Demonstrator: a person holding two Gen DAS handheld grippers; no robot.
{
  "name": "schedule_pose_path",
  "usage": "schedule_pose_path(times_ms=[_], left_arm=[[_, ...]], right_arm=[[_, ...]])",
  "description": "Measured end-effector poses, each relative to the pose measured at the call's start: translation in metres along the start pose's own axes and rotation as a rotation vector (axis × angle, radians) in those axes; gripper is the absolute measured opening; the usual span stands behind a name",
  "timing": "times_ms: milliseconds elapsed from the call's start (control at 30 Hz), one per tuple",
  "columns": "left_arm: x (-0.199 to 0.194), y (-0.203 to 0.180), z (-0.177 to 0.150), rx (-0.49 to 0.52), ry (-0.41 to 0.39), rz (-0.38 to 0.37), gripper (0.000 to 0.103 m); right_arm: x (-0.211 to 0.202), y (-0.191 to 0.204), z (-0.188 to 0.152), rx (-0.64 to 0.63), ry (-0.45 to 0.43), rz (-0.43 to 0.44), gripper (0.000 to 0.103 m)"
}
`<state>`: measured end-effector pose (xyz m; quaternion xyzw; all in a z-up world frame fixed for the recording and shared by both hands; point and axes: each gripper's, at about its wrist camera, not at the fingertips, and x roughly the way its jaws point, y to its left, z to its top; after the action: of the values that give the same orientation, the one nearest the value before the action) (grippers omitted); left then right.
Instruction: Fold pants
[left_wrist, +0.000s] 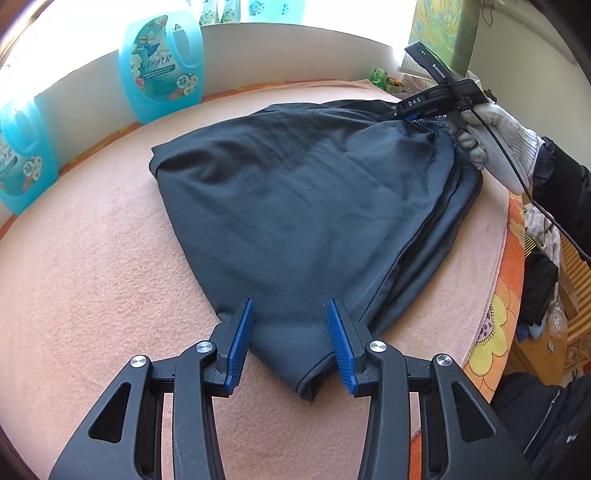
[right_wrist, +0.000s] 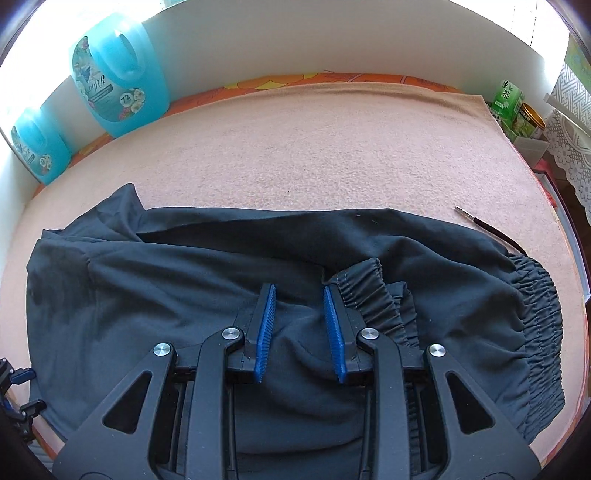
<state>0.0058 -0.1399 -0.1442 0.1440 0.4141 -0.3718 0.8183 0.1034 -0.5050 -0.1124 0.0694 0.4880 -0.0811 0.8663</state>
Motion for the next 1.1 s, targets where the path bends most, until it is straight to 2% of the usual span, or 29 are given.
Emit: schedule_pose_path(times_ms=[67, 200, 300, 533, 700, 933, 1100], left_arm=[[-0.007, 0.005, -0.001, -0.023, -0.013, 0.008, 0.040], [-0.020, 0.007, -0.001, -0.035, -0.060, 0.008, 0.040], [-0.019, 0.005, -0.002, -0.037, -0.068, -0.009, 0.040], [-0.009, 0.004, -0.003, -0.047, -0.061, -0.015, 0.040], [-0.006, 0.003, -0.006, -0.048, -0.061, -0.019, 0.040], [0.000, 0.003, -0.007, -0.050, -0.056, -0.027, 0.040], [0.000, 0.003, -0.007, -0.051, -0.060, -0.033, 0.040]], right_arm=[[-0.014, 0.009, 0.003, -0.010, -0.029, 0.026, 0.028], [-0.042, 0.049, 0.016, -0.063, -0.064, 0.176, 0.028], [-0.049, 0.094, 0.028, -0.137, -0.053, 0.278, 0.028], [-0.052, 0.205, 0.051, -0.331, -0.027, 0.439, 0.028], [-0.043, 0.272, 0.061, -0.503, -0.005, 0.489, 0.028], [-0.002, 0.337, 0.061, -0.658, 0.170, 0.536, 0.028], [0.036, 0.366, 0.052, -0.744, 0.276, 0.474, 0.028]])
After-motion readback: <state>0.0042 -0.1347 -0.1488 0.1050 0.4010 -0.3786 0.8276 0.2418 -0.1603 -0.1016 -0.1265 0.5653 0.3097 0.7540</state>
